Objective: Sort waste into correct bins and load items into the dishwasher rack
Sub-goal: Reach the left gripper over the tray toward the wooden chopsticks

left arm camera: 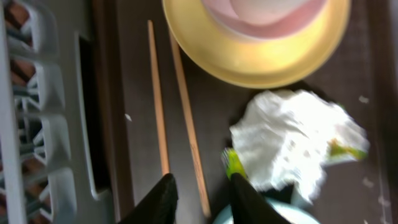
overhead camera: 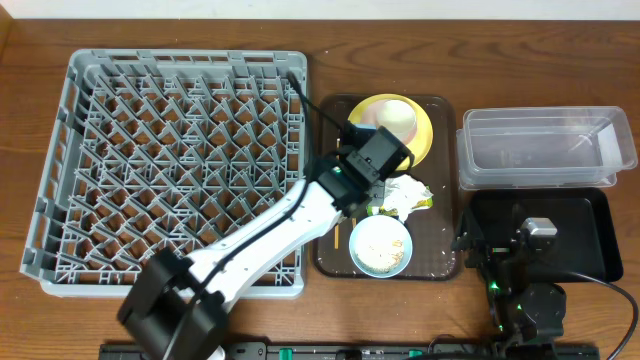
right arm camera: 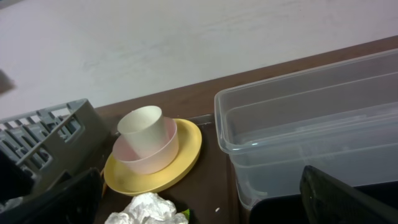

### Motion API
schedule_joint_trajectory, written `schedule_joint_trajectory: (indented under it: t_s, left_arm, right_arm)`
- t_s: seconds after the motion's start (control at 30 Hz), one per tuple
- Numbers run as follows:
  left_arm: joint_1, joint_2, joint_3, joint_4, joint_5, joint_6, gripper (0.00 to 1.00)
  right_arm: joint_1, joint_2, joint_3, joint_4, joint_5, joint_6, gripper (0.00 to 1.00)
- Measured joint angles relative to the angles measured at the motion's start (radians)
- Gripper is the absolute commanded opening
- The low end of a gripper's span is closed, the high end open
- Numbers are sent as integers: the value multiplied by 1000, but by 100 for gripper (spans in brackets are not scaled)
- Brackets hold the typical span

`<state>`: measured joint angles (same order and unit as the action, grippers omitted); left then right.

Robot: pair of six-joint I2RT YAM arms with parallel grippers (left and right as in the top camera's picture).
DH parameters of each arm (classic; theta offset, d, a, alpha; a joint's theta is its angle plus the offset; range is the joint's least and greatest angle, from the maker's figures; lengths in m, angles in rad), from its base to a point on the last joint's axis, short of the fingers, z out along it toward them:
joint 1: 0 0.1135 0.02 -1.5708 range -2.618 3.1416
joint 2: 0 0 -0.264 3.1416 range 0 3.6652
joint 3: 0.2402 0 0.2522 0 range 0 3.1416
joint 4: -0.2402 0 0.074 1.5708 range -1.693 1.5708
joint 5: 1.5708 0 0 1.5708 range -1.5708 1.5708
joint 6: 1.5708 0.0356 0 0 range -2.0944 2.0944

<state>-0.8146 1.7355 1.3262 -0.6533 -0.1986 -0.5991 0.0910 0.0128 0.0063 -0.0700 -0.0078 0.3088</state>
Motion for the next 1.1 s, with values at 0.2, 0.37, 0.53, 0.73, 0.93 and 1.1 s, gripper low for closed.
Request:
schedule_joint_trajectory:
  t_s: [0.2, 0.37, 0.53, 0.73, 0.93, 1.1]
  left_arm:
    - [30, 109, 0, 64, -56, 5, 26]
    - [72, 176, 0, 76, -62, 6, 24]
    - [107, 217, 0, 111, 18, 64, 23]
    - [119, 283, 0, 115, 85, 108, 23]
    - [119, 304, 11, 122, 104, 115, 19]
    - [119, 304, 12, 122, 108, 115, 6]
  right_arm:
    - [0, 0, 0, 0, 0, 0, 99]
    - [0, 0, 0, 0, 0, 0, 99]
    - [0, 0, 0, 0, 0, 0, 99]
    - [0, 0, 0, 0, 0, 0, 99]
    - [0, 0, 0, 0, 0, 0, 99]
    - [0, 0, 0, 0, 0, 0, 99]
